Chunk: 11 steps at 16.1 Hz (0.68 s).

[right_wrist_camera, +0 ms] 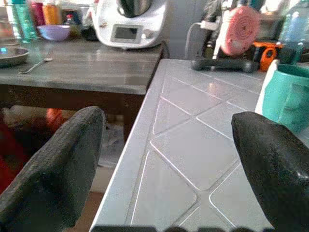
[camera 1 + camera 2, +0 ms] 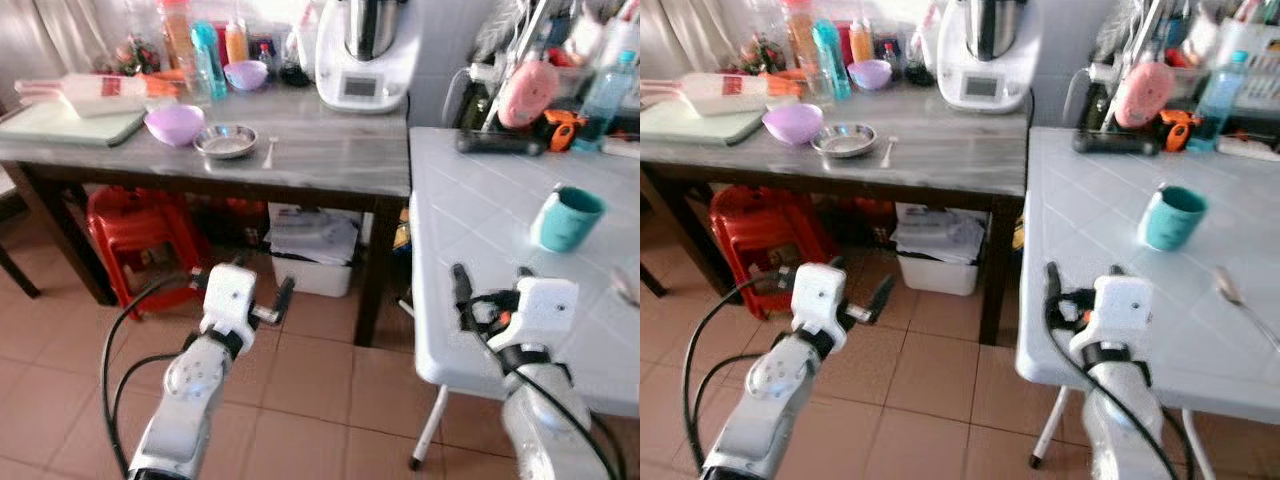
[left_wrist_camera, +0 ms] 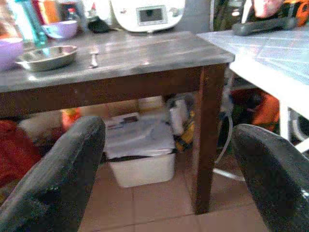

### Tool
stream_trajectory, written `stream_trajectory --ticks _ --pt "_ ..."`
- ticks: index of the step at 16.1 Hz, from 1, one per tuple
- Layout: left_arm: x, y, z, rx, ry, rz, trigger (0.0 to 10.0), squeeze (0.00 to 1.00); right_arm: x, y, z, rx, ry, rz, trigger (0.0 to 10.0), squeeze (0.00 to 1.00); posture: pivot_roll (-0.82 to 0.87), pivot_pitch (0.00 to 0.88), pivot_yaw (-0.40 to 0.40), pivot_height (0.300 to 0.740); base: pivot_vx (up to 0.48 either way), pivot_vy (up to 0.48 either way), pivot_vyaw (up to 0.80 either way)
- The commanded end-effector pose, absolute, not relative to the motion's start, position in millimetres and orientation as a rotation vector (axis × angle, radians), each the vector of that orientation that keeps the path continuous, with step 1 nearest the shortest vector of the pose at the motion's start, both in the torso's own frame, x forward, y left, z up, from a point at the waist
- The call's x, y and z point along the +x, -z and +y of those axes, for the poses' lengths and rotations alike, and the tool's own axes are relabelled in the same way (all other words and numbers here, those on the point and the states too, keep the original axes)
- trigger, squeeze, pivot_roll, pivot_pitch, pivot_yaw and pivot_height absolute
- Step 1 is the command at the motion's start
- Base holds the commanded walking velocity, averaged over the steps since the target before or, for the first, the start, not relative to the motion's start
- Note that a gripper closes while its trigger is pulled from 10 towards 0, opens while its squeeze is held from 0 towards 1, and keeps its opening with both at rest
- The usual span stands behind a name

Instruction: Setting the table

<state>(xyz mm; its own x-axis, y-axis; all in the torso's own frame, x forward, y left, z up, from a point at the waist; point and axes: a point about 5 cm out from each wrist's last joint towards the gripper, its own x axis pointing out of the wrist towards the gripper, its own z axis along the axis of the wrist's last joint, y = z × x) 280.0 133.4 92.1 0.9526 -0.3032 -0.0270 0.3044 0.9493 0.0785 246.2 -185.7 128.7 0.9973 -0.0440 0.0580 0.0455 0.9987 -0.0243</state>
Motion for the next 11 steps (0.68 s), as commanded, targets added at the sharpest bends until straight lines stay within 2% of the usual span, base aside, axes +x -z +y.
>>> stream_trajectory --ticks 1,11 --pt "281.6 -95.8 131.1 0.080 0.322 0.001 10.0 0.00 245.8 -131.0 -189.7 -0.033 0.058 -0.066 10.0 0.00 -0.03 0.008 0.026 0.740 0.000 -0.364 0.00" --pt "281.5 -95.7 129.9 0.084 0.323 0.001 10.0 0.00 246.3 -131.3 -188.9 -0.068 0.042 -0.071 10.0 0.00 -0.03 0.004 0.024 0.740 0.000 -0.362 0.00"
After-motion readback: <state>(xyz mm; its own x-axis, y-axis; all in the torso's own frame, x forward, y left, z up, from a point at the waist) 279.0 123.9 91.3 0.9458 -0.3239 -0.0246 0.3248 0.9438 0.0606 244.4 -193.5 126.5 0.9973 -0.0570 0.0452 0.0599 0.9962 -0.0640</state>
